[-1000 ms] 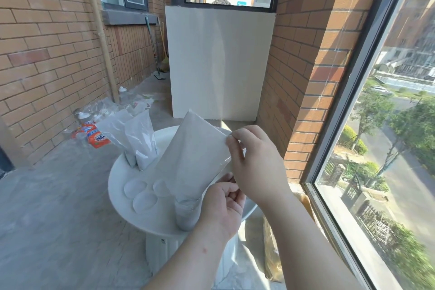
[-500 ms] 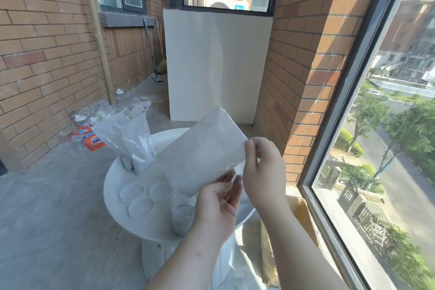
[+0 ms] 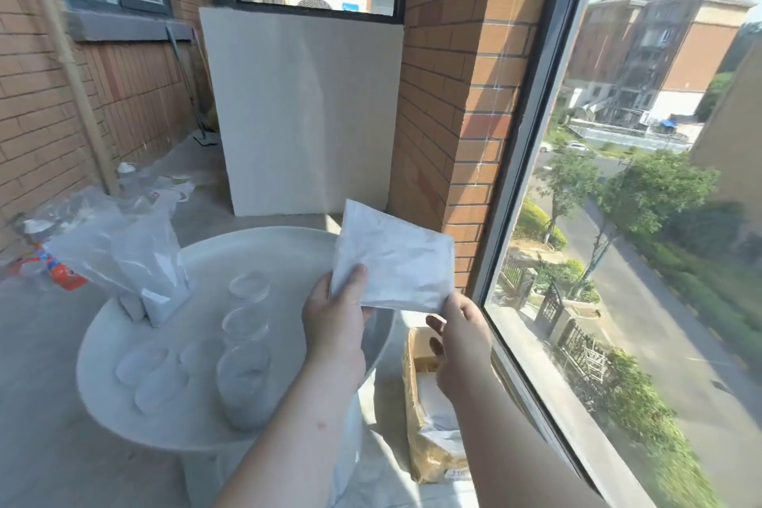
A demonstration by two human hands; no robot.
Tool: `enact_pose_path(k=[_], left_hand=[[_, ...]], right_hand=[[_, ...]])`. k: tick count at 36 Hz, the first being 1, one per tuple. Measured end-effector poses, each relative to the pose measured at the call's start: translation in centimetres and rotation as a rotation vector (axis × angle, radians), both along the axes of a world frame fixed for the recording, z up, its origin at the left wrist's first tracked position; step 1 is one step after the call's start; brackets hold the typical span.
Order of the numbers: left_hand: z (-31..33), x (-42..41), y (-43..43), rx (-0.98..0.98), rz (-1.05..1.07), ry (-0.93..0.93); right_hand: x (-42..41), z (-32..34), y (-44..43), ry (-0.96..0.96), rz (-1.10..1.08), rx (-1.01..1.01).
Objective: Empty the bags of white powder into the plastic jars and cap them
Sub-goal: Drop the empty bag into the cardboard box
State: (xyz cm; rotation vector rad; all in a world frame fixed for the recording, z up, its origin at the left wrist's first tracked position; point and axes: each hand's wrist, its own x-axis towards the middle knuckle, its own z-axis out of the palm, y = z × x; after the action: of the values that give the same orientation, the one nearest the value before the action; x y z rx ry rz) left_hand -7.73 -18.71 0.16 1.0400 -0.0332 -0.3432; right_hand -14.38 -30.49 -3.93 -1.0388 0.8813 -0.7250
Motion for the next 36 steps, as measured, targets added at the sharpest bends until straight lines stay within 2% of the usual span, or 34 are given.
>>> enact_pose_path(k=[3, 6, 14, 18, 22, 25, 32, 36], left_hand=[[0.0, -1.4, -2.2, 0.143, -0.033, -0.204], [-0.8, -2.9, -4.3, 0.287, -0.077, -0.364], [-4.7, -5.6, -8.8, 0.622, -0.113, -0.631], [-6.2, -5.9, -9.9, 0.712, -0.155, -0.659], [-6.8, -5.4, -10.9, 0.712, -0.154, -0.6], [-6.7, -5.0, -11.3, 0.635, -0.134, -0.522], [-5.2, -3.6, -10.9, 0.434, -0.056, -0.386], [-4.4, -3.1, -10.1, 0.374, -0.015, -0.388]], right_hand=[[-1.8, -1.4, -1.5, -0.008, -0.031, 0.107], [-3.9, -3.3, -3.2, 0.052, -0.072, 0.121], [-7.7, -5.7, -8.3, 0.304, -0.091, 0.163], [-9.0, -6.5, -10.0, 0.364, -0.086, 0.233], [-9.3, -7.4, -10.9, 0.337, -0.082, 0.313], [-8.6, -8.0, -11.3, 0.317, -0.064, 0.401], [-7.7, -6.4, -11.2, 0.255, 0.109, 0.437], [-8.3, -4.9, -11.4, 0.178, 0.172, 0.417]])
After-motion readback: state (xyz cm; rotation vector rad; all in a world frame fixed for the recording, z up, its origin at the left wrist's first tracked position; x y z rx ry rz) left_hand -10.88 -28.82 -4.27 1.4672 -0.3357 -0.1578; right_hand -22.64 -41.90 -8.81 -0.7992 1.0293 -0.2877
